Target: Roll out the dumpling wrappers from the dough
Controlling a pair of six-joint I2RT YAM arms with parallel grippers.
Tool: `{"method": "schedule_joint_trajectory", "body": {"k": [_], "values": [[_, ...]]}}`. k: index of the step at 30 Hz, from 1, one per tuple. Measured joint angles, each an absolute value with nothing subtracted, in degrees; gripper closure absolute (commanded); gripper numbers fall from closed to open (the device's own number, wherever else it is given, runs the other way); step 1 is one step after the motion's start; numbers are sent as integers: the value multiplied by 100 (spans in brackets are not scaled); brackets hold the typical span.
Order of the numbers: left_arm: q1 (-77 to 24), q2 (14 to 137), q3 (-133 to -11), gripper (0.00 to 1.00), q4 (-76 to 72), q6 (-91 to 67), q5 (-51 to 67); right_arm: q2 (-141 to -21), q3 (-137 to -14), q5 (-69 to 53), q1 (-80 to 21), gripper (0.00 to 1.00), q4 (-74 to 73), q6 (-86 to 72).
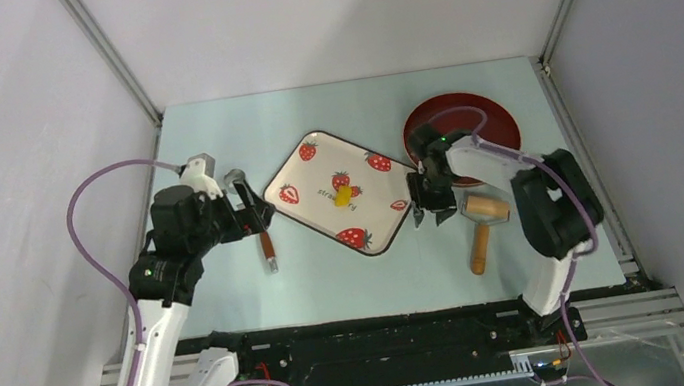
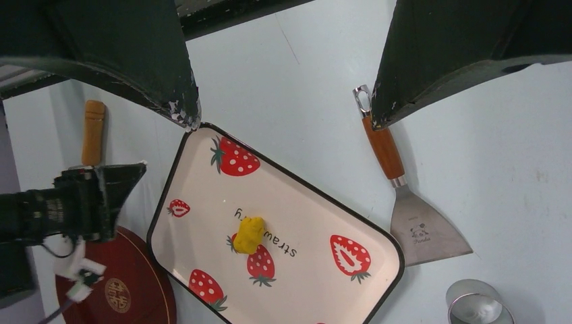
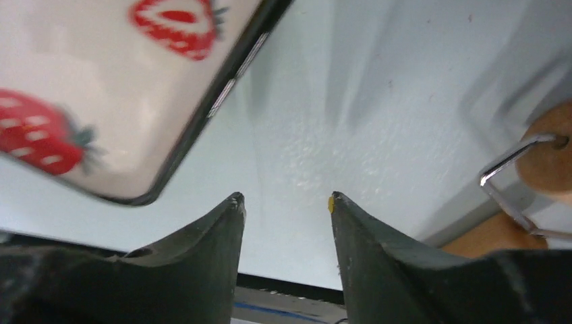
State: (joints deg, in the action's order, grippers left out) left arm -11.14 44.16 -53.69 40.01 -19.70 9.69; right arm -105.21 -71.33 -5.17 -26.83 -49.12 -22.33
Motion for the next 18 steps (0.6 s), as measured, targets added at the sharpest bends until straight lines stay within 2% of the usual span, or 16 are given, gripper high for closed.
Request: {"method": "schedule_joint_trajectory", "body": {"k": [6,18], "values": [[-1114,4407,-5367,0,4001,-2056,965,-9542,-6716,-1295,-2569,42,-3979,-2987],[-1116,4346,-5323,2,4003,-2056,917,-10438,-6270,-2255,-2248,52,-2637,-4309]]}}
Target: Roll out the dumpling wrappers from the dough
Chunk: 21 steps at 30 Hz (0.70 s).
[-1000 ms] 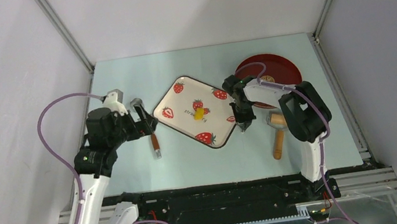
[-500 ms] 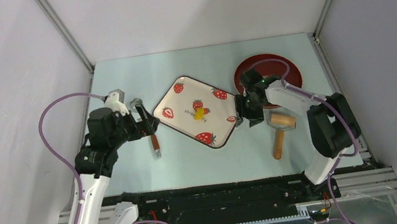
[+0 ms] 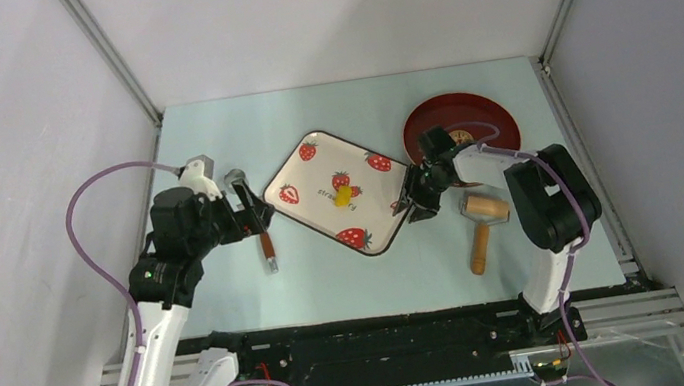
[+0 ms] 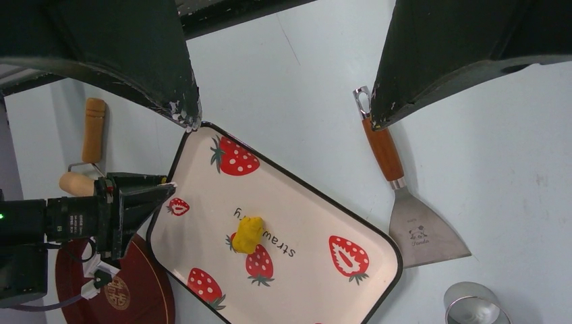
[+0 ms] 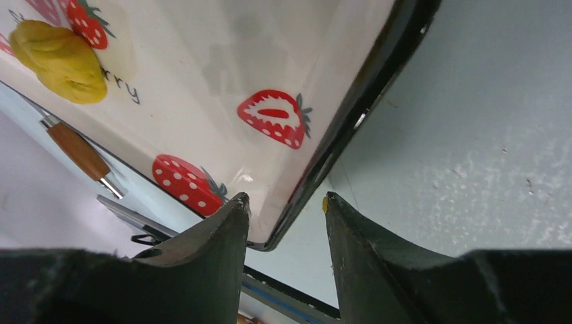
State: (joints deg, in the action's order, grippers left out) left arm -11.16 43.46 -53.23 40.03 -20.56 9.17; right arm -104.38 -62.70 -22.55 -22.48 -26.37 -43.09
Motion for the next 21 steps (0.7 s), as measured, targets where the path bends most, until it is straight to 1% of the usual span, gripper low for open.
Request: {"method": "schedule_joint_trajectory", "body": {"k": [1,3,4,6,7,12,14,21], "values": [[-1116,4346,-5323,2,4003,-2056,917,-10466,-6257,-2294,-2241,58,-2554,-4375],[-1116,4346,-5323,2,4003,-2056,917,-10519,-6248,-2370,-2244,65,-2399,-4449],[-1116,4344,-5323,2,4003,-2056,917,-10562,-6246,-2399,-2250,66,-2342,-4471],[-1116,4344,-5319,2,4001,-2056,915,-10711,-6243,-2477,-2246,74,-2200,-4530],[-1118,4340,-5317,2,4003,-2053,913,-10787,-6248,-2567,-2226,79,-2154,-4541],[-1120,4327,-5273,2,4001,-2043,910,-10851,-6250,-2711,-2071,96,-2165,-4504],[-1120,4327,-5247,2,4001,-2029,910,-10857,-6322,-2705,-1973,100,-2311,-4390],[-1125,4329,-5221,2,4003,-1992,917,-11203,-7277,-2318,-1885,100,-3356,-3343]]}}
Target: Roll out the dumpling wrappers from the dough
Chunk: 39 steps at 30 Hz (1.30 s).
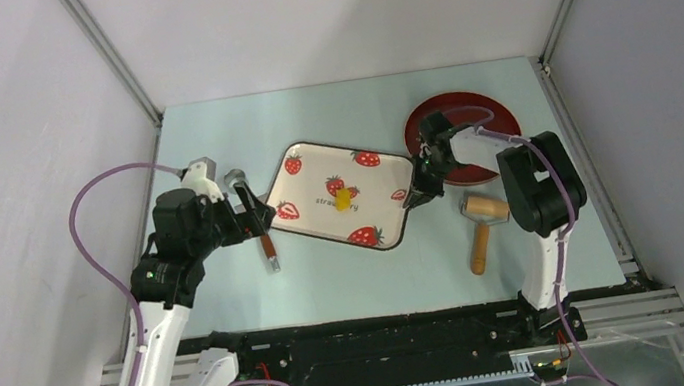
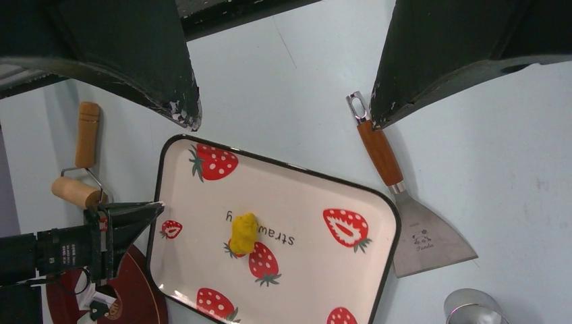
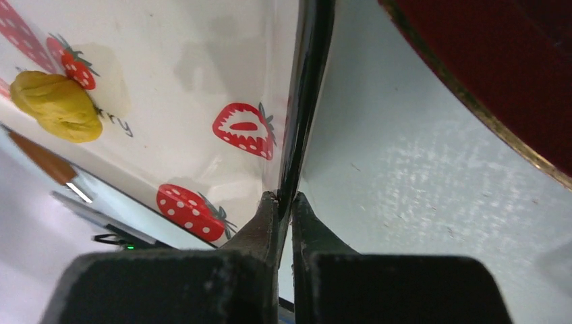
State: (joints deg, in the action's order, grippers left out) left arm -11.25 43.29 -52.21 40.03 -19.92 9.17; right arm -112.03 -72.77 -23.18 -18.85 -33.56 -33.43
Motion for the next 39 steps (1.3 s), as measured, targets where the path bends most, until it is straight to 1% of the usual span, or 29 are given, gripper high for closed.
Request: {"method": "schedule_joint_trajectory", "body": {"k": [11,18,19,20,21,22,23,24,25,27,29,33,37,39], "values": [[-1125,4335,-5183,2,3999,-1988,952,-11002,-7406,-1433,-2034,100,-4431,-2012],[-1125,4340,-5118,2,4003,-1988,974,-10962,-7408,-1098,-2132,100,-4659,-1667],[-1125,4340,-5118,2,4003,-1988,974,-10949,-7408,-1070,-2132,99,-4663,-1647],[-1125,4340,-5118,2,4003,-1988,976,-10934,-7408,-1044,-2132,92,-4665,-1627],[-1125,4340,-5118,2,4003,-1988,978,-10923,-7408,-1024,-2130,88,-4668,-1610],[-1125,4340,-5118,2,4003,-1988,978,-10901,-7408,-989,-2126,75,-4672,-1584],[-1125,4340,-5116,2,4003,-1988,980,-10877,-7408,-932,-2126,66,-4674,-1564],[-1125,4340,-5113,2,4003,-1988,982,-10849,-7408,-858,-2126,52,-4687,-1538],[-1125,4340,-5107,2,4003,-1988,985,-10814,-7406,-749,-2132,43,-4713,-1503],[-1125,4340,-5092,2,4001,-1990,989,-10654,-7397,-523,-2156,33,-4799,-1459],[-1125,4338,-5063,2,4001,-1992,1000,-10374,-7393,-351,-2174,28,-4862,-1470],[-1179,4338,-5013,2,3999,-2051,1009,-9391,-7341,-110,-2213,25,-4877,-1594],[-1511,4346,-4886,2,3944,-2300,794,-7983,-6851,141,-2117,23,-4869,-1977],[-1780,4383,-4805,2,3911,-2488,598,-7301,-6462,370,-1988,24,-4954,-2255]]}}
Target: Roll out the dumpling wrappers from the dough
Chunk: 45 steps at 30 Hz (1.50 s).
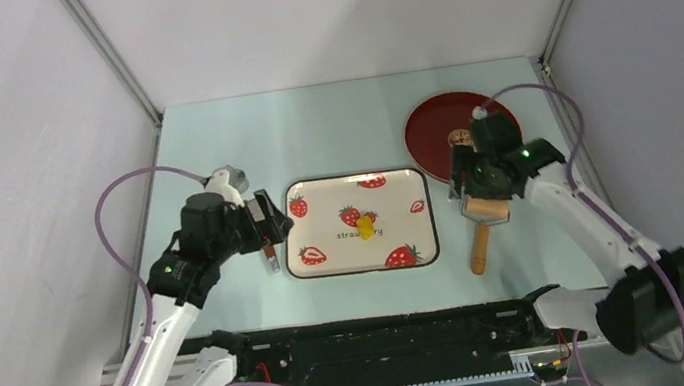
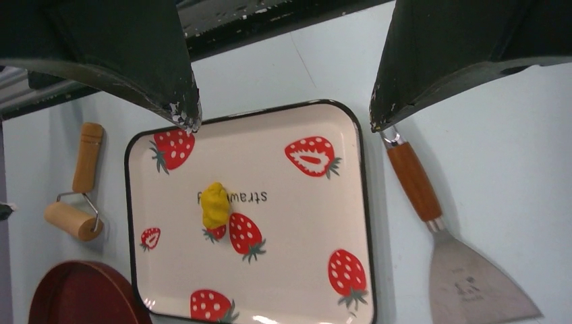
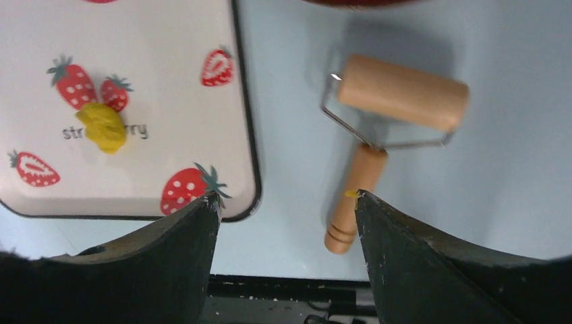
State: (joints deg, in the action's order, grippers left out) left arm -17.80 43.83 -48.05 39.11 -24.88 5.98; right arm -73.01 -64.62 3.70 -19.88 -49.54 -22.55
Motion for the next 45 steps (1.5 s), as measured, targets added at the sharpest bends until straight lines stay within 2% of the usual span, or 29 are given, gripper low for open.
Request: {"method": "schedule_joint_trajectory", "body": {"k": [4,7,12,18,21,26,28,29,30,32,34,40,45], "values": [[-2443,4652,-4753,2,3837,-2969,104,-6460,-5596,565,-1579,29,-5140,-2733],[-2845,4917,-4753,2,3747,-3275,-204,-6285,-4871,611,-1345,31,-5301,-3030],[-3380,5293,-4821,2,3645,-3581,-493,-6731,-4589,574,-1315,34,-5411,-3354],[-3476,5358,-5050,2,3535,-3629,-642,-7566,-4436,534,-1247,37,-4978,-3503],[-3476,5356,-5116,2,3476,-3625,-714,-7822,-4359,548,-1358,45,-4788,-3540],[-3476,5352,-5116,2,3479,-3614,-740,-8326,-4359,563,-1588,49,-4412,-3557],[-3476,5345,-5116,2,3479,-3601,-740,-8460,-4438,513,-1597,63,-4401,-3522],[-3476,5336,-5116,2,3479,-3597,-742,-8503,-4471,482,-1592,75,-4388,-3500],[-3476,5315,-5116,2,3479,-3586,-746,-8554,-4504,438,-1577,83,-4362,-3487],[-3476,5240,-5118,1,3479,-3544,-768,-8600,-4552,403,-1553,94,-4368,-3424],[-3476,5107,-5120,2,3468,-3463,-808,-8578,-4563,362,-1538,100,-4357,-3341],[-3485,4543,-5120,2,3197,-2917,-875,-8425,-4563,360,-1610,100,-4473,-3236],[-3612,4375,-5122,2,2897,-1887,-604,-7889,-5019,235,-1769,100,-5251,-2985]]}}
